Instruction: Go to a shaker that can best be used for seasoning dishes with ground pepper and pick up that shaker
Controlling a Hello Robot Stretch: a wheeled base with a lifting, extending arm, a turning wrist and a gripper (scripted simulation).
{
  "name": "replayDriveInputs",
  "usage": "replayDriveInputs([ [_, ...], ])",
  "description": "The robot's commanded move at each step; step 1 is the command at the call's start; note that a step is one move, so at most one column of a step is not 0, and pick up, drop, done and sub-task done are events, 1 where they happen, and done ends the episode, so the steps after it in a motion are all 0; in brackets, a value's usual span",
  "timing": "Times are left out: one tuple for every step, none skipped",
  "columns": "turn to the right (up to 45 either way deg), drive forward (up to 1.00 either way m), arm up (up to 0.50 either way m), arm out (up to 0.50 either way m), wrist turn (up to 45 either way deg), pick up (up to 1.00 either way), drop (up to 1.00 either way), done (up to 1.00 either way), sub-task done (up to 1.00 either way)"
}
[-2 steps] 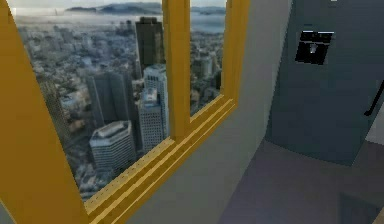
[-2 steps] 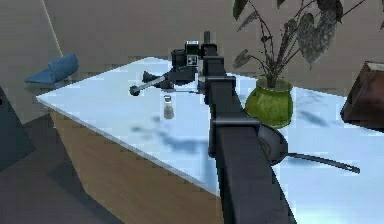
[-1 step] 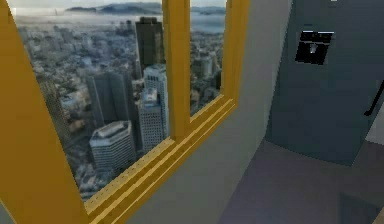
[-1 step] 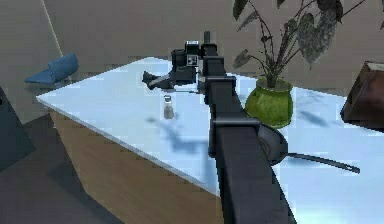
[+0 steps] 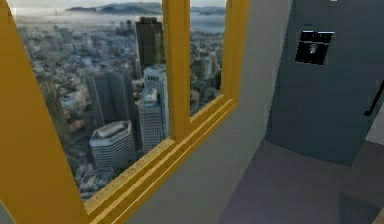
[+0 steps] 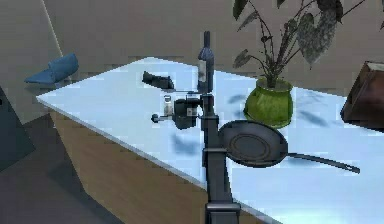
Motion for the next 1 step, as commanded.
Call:
replayDriveInputs([
  [0.0,0.00,0.00,0.00,0.0,1.00,0.00,0.00,0.00],
])
